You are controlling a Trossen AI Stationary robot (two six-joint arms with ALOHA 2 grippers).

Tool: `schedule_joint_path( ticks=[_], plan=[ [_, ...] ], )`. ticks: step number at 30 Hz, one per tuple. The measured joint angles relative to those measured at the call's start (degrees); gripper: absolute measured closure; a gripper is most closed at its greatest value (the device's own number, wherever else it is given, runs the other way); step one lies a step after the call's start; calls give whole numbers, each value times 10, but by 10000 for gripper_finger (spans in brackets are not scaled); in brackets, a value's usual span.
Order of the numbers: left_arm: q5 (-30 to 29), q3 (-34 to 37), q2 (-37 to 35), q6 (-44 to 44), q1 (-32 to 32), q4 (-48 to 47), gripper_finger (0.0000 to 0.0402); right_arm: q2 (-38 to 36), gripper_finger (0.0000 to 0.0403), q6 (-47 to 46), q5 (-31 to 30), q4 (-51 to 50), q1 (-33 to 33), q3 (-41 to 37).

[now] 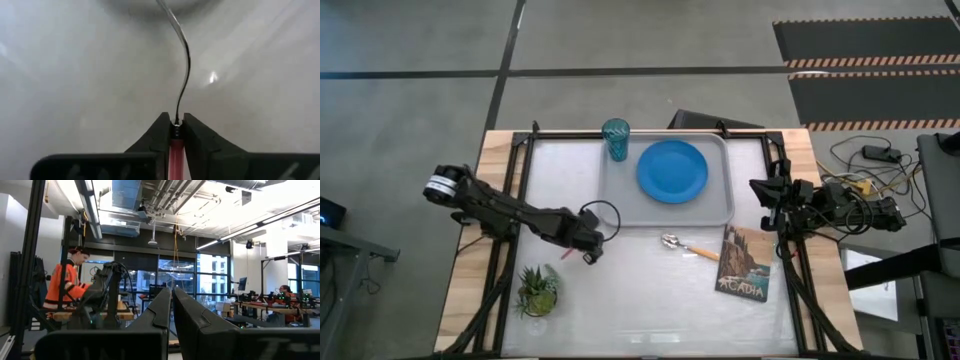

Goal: Pick and place plate/cup/fork/spoon on tray
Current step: Put the pink fork on the gray serving tray to the left of the blue plate

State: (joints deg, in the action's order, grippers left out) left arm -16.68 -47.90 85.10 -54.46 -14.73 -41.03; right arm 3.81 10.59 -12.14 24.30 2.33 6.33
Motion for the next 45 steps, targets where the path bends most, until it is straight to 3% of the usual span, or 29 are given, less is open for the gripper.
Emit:
schedule_joint_path(
  ticks=[2, 5, 9, 13, 17, 23, 31, 39, 45],
  plan=[
    [-20, -5, -18, 72, -6, 46, 386, 0, 394, 1, 0, 0, 0, 0],
    [-20, -3, -49, 231, -17, 191, 386, 0, 394, 2, 0, 0, 0, 0],
    [21, 14, -82, 418, -26, 389, 385, 1, 394, 1, 6, -2, 0, 0],
    [76, 33, -95, 521, -26, 523, 377, 11, 394, 7, 96, -4, 0, 0],
    [93, 34, -93, 550, -25, 543, 379, 30, 394, 6, 195, 11, 0, 0],
    [123, 34, -78, 557, -25, 572, 382, 113, 394, -29, 210, 0, 0, 43],
    [194, 34, -71, 609, -25, 641, 383, 300, 394, -36, 262, 0, 0, 118],
    [202, 34, -71, 629, -25, 651, 383, 482, 394, -14, 277, -4, 0, 199],
    [205, 36, -71, 629, -25, 651, 383, 592, 394, 6, 327, 97, 1, 249]
  ],
)
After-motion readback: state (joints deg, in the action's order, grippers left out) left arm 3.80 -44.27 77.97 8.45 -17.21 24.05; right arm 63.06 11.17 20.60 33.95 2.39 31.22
